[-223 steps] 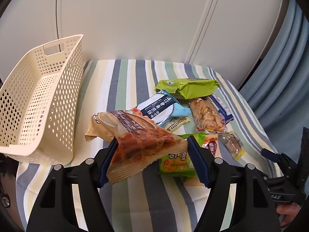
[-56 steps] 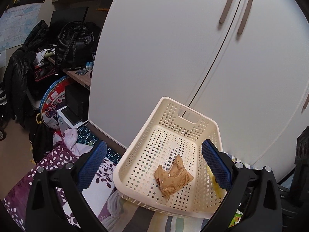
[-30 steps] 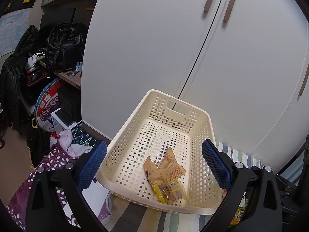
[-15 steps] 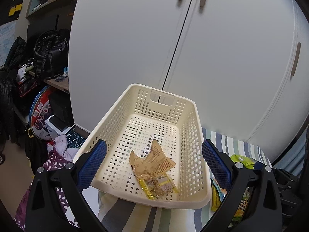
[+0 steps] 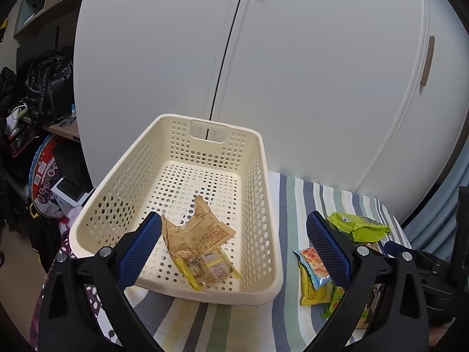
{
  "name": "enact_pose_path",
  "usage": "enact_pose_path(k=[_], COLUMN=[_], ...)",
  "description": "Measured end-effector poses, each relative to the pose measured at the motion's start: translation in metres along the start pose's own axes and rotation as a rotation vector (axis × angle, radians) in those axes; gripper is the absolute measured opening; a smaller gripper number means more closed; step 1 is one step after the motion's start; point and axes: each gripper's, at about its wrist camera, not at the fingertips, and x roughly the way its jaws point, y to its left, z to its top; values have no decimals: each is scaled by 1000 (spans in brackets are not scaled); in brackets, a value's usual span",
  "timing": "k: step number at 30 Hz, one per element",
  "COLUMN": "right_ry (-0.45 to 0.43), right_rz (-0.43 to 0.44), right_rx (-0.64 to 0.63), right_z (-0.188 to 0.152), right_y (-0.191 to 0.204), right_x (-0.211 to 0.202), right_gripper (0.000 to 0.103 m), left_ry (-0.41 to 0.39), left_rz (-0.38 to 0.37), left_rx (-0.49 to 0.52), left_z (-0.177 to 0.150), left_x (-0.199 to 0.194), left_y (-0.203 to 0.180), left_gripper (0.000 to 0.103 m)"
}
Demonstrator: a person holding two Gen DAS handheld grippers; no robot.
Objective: Organize snacks
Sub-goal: 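Withdraw both tools from the basket back over the snack pile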
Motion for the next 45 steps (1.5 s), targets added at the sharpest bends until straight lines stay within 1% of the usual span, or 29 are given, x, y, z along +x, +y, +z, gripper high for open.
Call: enact_pose_path(k=[2,3,4,6,9,12,14,16,21,23,24,29,32,34,35,39,42,45], right_ry=[-3,-3,-5,-8,-17,-19,-21,-21,-8,6,10,21,26,22,16,8,8,7], right_rz=[-11,-16,-22,-32,-51,-71,-93,-109,-153,-151,-146,-112,-64,-33,-23,27,60,50], right_rx=[16,21,28,44,73,107,131,162,224,258,274,327,345,348,347,367,408,428], right_z=[-3,-3,-4,-5,-10,-13,-18,-23,-35,-40,-41,-47,-49,-50,-51,-51,-52,-52], right_y=[-9,-12,-16,-24,-41,-59,-75,-92,-131,-146,-153,-174,-180,-182,-183,-194,-205,-214], right_x=[-4,-5,-8,-12,-20,-26,-29,-32,-34,-33,-32,-30,-28,-29,-30,-33,-34,-35], right_gripper=[80,80,80,80,80,80,80,80,80,82,87,88,88,93,94,94,94,94], left_ry=[13,21,30,54,86,128,143,145,147,164,173,203,212,220,222,233,233,236], left_rz=[-34,-63,-97,-199,-299,-378,-405,-410,-395,-389,-382,-331,-291,-271,-263,-253,-245,-239], left_rx=[9,11,8,-18,-46,-48,-36,-8,89,111,122,190,246,275,283,310,357,405], left_z=[-2,-2,-3,-4,-7,-12,-16,-18,-28,-32,-34,-43,-48,-49,-49,-50,-50,-50], left_x=[1,1,2,3,5,9,10,12,14,19,21,33,39,43,44,48,50,54], left_y=[-6,-8,-9,-12,-18,-27,-34,-44,-65,-71,-75,-90,-99,-103,-104,-113,-127,-142], left_gripper=[100,100,100,100,100,100,100,100,100,100,100,100,100,100,100,100,100,100])
